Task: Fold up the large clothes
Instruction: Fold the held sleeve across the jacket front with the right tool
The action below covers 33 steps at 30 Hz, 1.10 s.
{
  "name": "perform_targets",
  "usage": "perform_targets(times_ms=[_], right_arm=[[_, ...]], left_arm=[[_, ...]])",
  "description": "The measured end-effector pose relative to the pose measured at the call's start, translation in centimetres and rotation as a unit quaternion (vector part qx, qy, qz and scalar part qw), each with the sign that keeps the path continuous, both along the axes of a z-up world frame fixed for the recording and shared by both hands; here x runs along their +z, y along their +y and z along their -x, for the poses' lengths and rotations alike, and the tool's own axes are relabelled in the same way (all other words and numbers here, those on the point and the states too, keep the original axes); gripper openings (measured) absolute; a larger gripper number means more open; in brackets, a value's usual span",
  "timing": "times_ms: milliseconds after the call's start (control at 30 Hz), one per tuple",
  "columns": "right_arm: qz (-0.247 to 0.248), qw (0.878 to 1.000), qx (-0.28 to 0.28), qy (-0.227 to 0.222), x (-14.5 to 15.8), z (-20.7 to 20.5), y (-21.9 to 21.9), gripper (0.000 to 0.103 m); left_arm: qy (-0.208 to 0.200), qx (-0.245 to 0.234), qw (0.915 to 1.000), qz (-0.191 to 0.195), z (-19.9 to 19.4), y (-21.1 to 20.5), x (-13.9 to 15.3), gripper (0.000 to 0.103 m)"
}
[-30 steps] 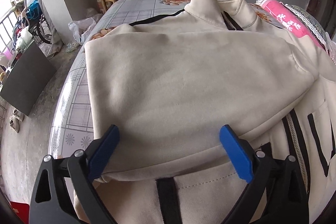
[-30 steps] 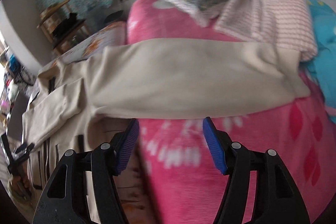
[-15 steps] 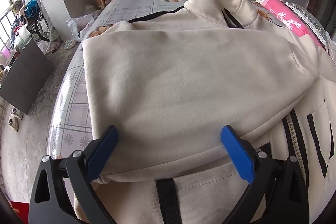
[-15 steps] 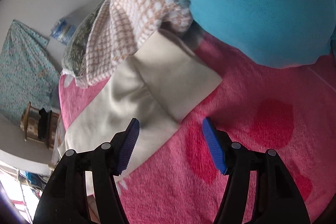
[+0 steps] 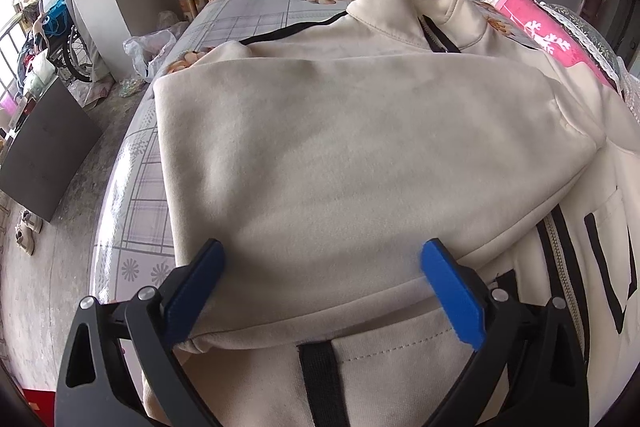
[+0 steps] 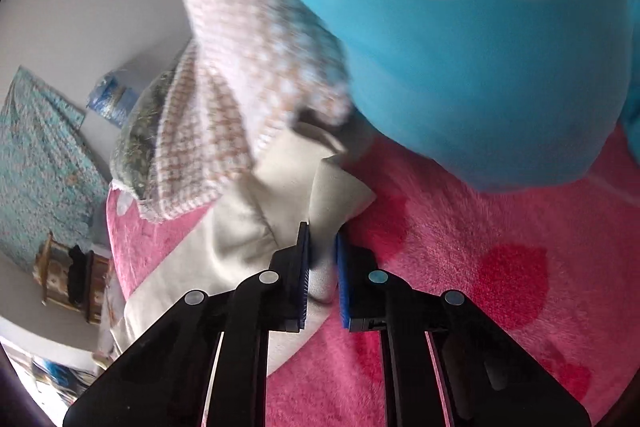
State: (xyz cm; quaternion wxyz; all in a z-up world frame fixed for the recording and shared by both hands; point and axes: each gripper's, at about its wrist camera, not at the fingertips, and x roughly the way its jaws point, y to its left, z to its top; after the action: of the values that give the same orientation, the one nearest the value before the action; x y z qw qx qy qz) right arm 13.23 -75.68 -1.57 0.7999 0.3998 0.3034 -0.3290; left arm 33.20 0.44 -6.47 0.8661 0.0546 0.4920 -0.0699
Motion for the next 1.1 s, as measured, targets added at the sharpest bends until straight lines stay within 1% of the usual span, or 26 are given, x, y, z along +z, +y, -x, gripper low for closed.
perform_targets(times_ms=[133,233,333,400,467,533,600,700,767,833,933,1000,1033,1067,1100], right_arm=[[0.055,0.998,0.038,-0.022,4.6,-0.3,2.6,0.009],[0.085,0.993,0.071,-0.051,8.3,-0.5,4.9,0.009],[0.117,0.983,0.117,-0.083,12.4,-1.7,8.4,0.009],[0.130,0.974,0.154,-0.105,14.8,-2.9,11.3,0.009],[0.145,0.962,0.195,-0.126,17.0,-4.3,14.8,0.009],[0.159,0.946,0.241,-0.146,18.9,-5.3,18.9,0.009],[0.165,0.927,0.292,-0.169,20.5,-6.6,23.5,0.009],[0.162,0.893,0.369,-0.200,21.6,-8.3,30.4,0.009],[0.157,0.869,0.419,-0.213,21.5,-9.3,35.2,0.009],[0.146,0.847,0.464,-0.215,20.6,-10.3,39.4,0.009],[0.130,0.816,0.528,-0.197,17.1,-11.8,46.3,0.010],[0.118,0.791,0.580,-0.155,13.3,-13.2,51.2,0.012],[0.112,0.782,0.600,-0.129,11.3,-13.7,53.4,0.017],[0.100,0.767,0.627,-0.097,8.7,-14.1,55.3,0.026],[0.087,0.751,0.652,-0.062,6.5,-14.7,57.2,0.030]], left_arm=[[0.000,0.001,1.0000,0.002,0.0,0.0,0.1,0.097],[-0.010,0.009,0.9997,0.020,0.2,0.4,0.2,0.097],[-0.023,0.020,0.9981,0.054,0.5,1.0,0.8,0.097],[-0.035,0.024,0.9973,0.060,0.8,1.4,1.4,0.097],[-0.048,0.024,0.9970,0.057,1.2,1.6,2.2,0.097],[-0.059,0.027,0.9964,0.055,1.6,2.1,3.0,0.094],[-0.067,0.027,0.9955,0.061,2.0,2.7,3.9,0.092],[-0.068,0.022,0.9945,0.077,2.9,3.8,5.0,0.085],[-0.066,0.016,0.9937,0.089,3.4,4.6,5.5,0.079],[-0.058,0.013,0.9930,0.101,4.0,5.3,5.5,0.073],[-0.039,0.012,0.9918,0.121,4.9,6.5,4.9,0.063],[-0.029,0.012,0.9908,0.131,5.4,7.3,4.5,0.058],[-0.026,0.011,0.9902,0.137,5.7,7.6,4.3,0.057],[-0.023,0.009,0.9895,0.142,5.9,7.9,4.2,0.057],[-0.021,0.006,0.9886,0.149,6.2,8.2,4.1,0.056]])
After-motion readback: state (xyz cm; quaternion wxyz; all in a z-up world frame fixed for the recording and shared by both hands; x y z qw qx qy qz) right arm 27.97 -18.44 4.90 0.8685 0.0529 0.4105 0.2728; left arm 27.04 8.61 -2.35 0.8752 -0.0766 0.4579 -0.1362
